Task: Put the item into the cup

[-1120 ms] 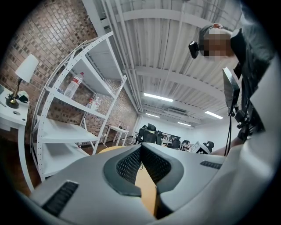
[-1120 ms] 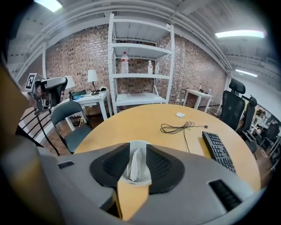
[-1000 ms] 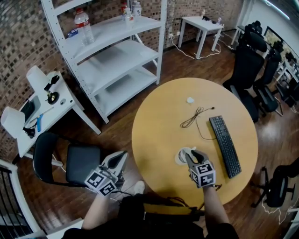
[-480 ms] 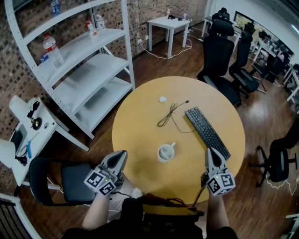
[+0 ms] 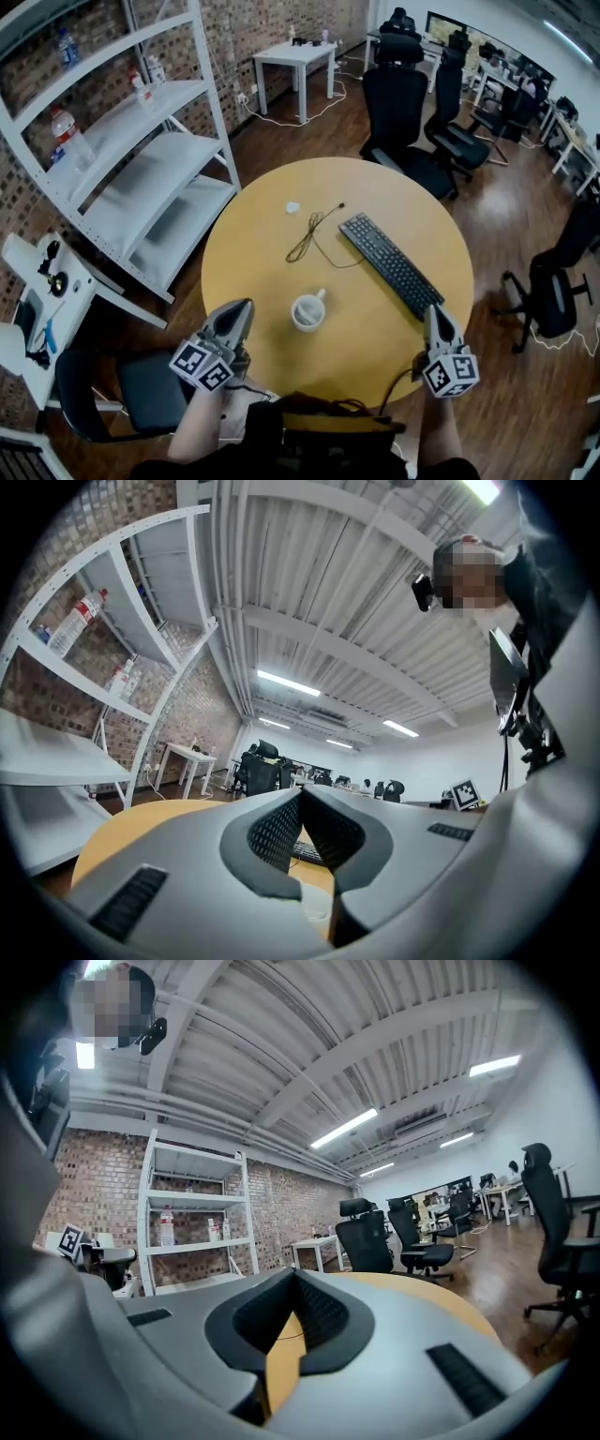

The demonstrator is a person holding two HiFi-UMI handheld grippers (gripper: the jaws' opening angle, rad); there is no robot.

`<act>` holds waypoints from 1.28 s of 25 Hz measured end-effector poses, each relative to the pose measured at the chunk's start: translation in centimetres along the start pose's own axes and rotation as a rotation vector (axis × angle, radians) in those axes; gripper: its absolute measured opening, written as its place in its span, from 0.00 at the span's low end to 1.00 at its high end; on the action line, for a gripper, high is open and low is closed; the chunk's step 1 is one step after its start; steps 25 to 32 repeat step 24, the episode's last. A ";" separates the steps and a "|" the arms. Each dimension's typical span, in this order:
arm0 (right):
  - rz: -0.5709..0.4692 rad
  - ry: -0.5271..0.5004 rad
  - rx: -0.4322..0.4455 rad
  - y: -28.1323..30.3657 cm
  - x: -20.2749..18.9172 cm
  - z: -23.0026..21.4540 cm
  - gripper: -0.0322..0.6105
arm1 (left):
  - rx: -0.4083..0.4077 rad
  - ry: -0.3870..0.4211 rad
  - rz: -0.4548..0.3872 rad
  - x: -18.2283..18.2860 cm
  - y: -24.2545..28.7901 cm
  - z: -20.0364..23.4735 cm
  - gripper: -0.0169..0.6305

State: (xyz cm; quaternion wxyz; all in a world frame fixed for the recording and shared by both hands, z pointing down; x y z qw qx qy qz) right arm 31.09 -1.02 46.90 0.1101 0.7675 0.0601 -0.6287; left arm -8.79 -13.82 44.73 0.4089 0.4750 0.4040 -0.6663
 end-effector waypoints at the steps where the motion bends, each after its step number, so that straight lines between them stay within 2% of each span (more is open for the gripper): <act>1: -0.001 0.007 -0.001 0.1 0.0 0.0 0.06 | 0.000 0.004 0.002 0.0 0.2 -0.2 0.02; 7: 0.006 -0.005 0.055 1.6 0.1 2.2 0.06 | -0.006 0.015 0.036 -0.5 0.2 -1.1 0.02; 13: 0.029 0.003 0.108 2.2 -0.7 2.8 0.06 | 0.031 0.028 0.044 -0.5 -1.2 -1.7 0.02; 19: 0.071 -0.023 0.104 2.6 -1.3 3.5 0.06 | 0.099 0.019 0.026 -0.8 -3.0 -1.2 0.02; 24: 0.052 -0.020 0.147 2.1 -1.1 4.2 0.06 | 0.087 0.011 0.021 -0.7 -3.1 -1.1 0.02; 32: 0.052 -0.020 0.147 2.1 -1.1 4.2 0.06 | 0.087 0.011 0.021 -0.7 -3.1 -1.1 0.02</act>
Point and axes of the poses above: the fingertips, and each gripper's own axes: y forward along the fingers, z to its left, x out of its top, the point moved 4 cm from there along -y, backward along the fingers, and after that the axes turned 14 degrees about -x, right-handed, at the moved point
